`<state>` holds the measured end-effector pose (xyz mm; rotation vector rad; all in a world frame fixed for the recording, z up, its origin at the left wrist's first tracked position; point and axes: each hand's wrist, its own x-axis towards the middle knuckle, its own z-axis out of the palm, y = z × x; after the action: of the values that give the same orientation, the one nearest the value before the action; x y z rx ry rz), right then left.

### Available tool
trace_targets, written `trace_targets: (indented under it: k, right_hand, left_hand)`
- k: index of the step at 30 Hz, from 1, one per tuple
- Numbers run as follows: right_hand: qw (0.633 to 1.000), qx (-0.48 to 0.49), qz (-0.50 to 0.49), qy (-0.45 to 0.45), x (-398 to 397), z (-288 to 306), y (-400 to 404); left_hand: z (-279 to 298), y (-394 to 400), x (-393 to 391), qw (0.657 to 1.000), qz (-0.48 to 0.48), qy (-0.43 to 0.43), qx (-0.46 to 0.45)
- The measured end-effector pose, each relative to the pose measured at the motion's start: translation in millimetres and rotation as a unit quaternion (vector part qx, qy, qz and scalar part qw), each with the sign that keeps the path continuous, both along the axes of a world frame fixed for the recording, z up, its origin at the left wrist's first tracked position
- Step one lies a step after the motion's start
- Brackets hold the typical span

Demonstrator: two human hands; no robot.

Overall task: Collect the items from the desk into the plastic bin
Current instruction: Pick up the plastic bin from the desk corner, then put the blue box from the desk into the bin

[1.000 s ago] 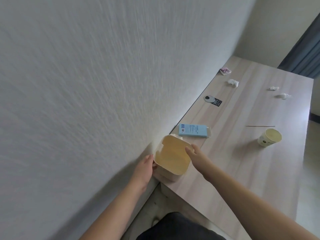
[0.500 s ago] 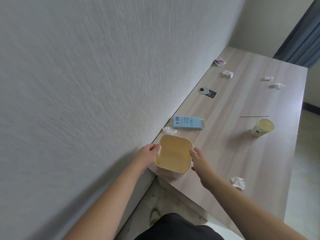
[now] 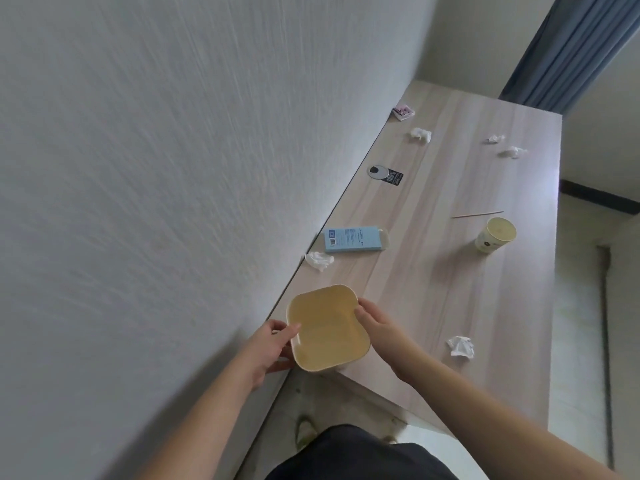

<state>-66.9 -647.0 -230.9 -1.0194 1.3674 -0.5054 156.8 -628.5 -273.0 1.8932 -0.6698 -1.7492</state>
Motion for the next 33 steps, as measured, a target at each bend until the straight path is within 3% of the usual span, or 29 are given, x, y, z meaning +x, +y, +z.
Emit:
trace_targets:
  k: [11, 17, 19, 22, 28, 33]
  right_hand:
    - [0.997, -0.032, 0.014, 0.072, 33, -2, -37]
    - [0.998, 0.000, 0.040, 0.048, 29, -19, -66]
    - [0.993, -0.022, 0.073, 0.091, 27, -29, -78]
    - [0.942, -0.129, 0.198, 0.240, 22, -45, -103]
    - [0.841, -0.220, 0.377, 0.319, 30, -79, -142]
    - [0.804, -0.192, 0.425, 0.369, 47, -101, -153]
  left_hand:
    - [7, 2, 7, 0.994, 0.085, 0.067, 0.001]
    - [8, 8, 13, 0.986, 0.138, 0.089, -0.011]
    - [9, 9, 13, 0.985, 0.147, 0.085, -0.013]
    - [10, 9, 8, 0.983, 0.171, 0.069, -0.014]
    - [6, 8, 2, 0.981, 0.193, 0.028, -0.022]
    - [6, 13, 3, 0.983, 0.180, 0.014, -0.036]
